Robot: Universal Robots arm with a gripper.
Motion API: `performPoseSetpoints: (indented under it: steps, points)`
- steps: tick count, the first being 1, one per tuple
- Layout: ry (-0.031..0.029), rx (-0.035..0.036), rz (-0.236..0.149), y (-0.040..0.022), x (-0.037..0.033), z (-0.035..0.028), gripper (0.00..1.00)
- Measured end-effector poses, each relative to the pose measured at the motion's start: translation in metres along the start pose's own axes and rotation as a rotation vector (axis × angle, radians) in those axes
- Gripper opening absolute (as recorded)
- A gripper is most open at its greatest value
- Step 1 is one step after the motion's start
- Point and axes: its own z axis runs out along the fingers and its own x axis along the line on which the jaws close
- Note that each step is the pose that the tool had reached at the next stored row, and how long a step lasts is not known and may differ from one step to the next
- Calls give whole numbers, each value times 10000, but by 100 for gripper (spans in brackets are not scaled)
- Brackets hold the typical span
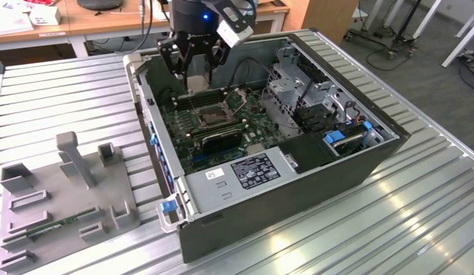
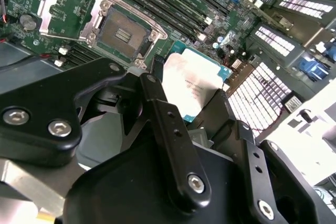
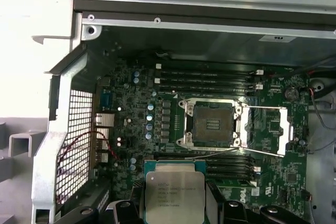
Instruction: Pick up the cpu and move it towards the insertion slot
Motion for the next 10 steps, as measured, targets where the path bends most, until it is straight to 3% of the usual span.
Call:
performPoseSetpoints:
  steps: [4,10]
  points:
    - [0,0,0,-3,-94,37,55]
    - [0,-1,-1,-7,-301,81,55]
